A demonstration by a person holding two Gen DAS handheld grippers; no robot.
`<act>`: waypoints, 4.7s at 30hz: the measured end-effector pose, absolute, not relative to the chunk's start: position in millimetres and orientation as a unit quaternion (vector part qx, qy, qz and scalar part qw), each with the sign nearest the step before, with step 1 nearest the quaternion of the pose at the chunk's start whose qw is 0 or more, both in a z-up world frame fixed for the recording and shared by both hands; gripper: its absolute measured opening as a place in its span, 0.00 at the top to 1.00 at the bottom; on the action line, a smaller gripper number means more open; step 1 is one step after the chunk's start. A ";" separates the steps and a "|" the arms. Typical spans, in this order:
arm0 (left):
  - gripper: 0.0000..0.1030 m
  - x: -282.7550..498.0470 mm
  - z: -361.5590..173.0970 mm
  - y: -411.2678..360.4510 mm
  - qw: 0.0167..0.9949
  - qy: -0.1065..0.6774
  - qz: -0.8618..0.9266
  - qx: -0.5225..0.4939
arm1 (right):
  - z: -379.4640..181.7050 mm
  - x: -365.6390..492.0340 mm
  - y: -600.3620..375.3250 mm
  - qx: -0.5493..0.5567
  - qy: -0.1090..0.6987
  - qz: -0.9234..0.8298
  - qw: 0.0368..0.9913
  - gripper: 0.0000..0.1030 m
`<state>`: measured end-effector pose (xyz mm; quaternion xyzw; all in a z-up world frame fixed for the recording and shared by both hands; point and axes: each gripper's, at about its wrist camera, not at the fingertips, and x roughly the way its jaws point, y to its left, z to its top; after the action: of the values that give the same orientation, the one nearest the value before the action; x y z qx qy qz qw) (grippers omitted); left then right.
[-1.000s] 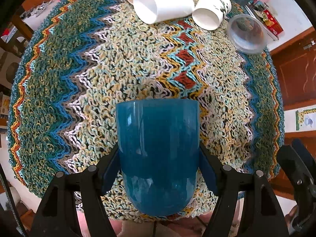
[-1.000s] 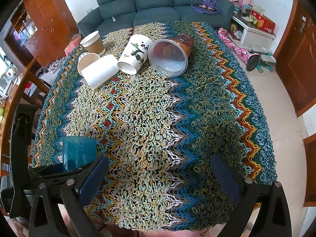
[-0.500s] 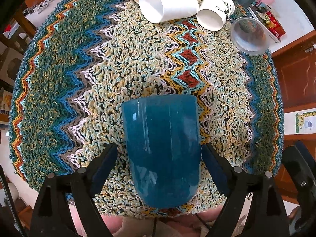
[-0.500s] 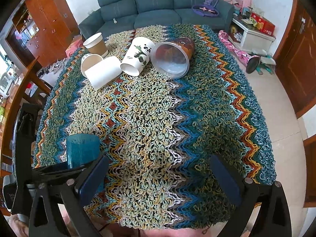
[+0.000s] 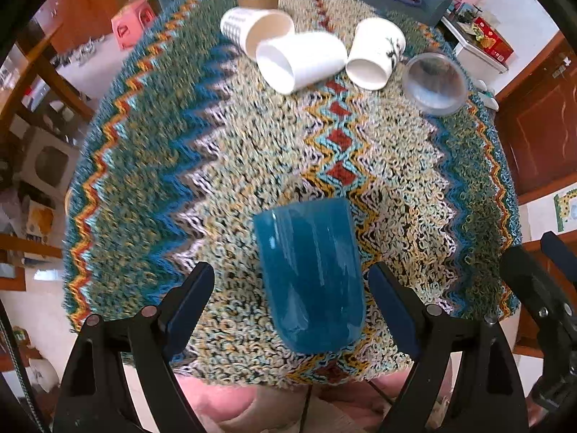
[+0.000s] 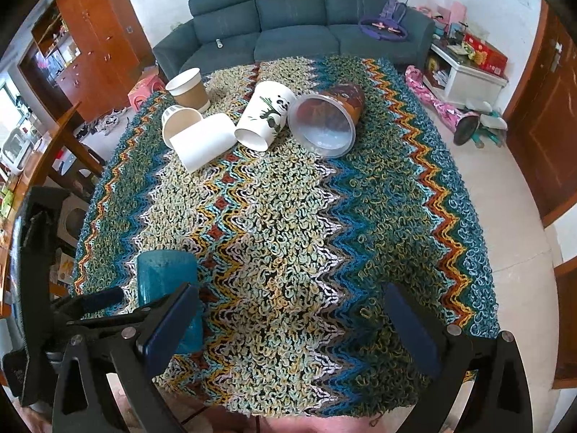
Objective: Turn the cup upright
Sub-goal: 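Lift the blue cup with the left gripper and pull it back, then pass the blue cup from the left gripper into the right gripper, then rotate the blue cup upright with the right gripper, opening facing up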
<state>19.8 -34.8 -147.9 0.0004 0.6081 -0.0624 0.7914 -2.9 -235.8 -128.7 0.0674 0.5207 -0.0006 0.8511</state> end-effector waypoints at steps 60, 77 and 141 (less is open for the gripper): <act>0.13 22.8 -129.9 70.0 0.828 0.560 -0.012 -0.025 | -195.7 59.1 -103.4 -0.029 0.642 0.111 0.758 0.03; 0.13 27.0 -134.0 64.7 0.827 0.562 -0.011 -0.016 | -207.0 66.6 -100.8 0.014 0.668 0.156 0.727 0.28; 0.13 10.8 -51.6 -20.4 0.860 0.503 -0.072 0.038 | -70.6 -9.2 -208.8 0.035 0.426 0.087 0.900 0.20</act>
<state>10.8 -20.4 -51.6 0.0378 0.5031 -0.0720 0.8604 -9.2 -208.8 -70.6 0.0352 0.4257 0.0873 0.8999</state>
